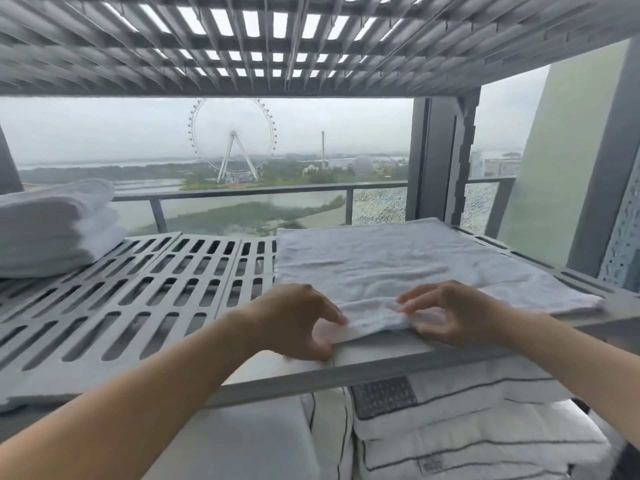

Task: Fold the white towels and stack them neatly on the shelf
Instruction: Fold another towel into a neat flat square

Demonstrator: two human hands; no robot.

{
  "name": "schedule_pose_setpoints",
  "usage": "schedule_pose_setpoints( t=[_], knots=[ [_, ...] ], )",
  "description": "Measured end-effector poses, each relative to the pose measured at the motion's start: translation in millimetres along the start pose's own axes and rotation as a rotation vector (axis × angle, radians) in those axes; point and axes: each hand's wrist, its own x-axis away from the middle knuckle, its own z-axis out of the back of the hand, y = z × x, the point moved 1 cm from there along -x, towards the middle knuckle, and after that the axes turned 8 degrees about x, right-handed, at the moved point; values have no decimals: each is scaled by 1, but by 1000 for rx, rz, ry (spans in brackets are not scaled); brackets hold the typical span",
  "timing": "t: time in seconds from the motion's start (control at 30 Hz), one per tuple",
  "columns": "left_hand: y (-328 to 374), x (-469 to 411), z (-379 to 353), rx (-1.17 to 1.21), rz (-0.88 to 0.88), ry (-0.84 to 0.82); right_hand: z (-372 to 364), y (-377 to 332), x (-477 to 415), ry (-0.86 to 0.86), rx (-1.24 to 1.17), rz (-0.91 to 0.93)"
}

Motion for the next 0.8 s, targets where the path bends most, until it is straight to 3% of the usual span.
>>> schedule_pose_setpoints(
  t=[0.13, 0.27, 0.43, 0.57, 0.67, 0.8],
  knots=[
    [1, 4, 4, -24, 36, -75, 1, -4, -4, 31, -39, -32],
    [4, 4, 0, 11, 74, -35, -1, -11, -4, 119, -64, -31],
    [15, -7, -4, -225, 69, 0, -1, -18, -2, 82, -60, 13],
    [16, -11, -1, -276, 58, 4, 0, -27, -8, 52, -27, 16],
    [13, -10, -2, -437, 9, -5, 0, -38, -15, 46, 141, 47],
    [12, -3, -4, -365, 56, 70, -6, -57, -28, 175, 375, 67]
  ],
)
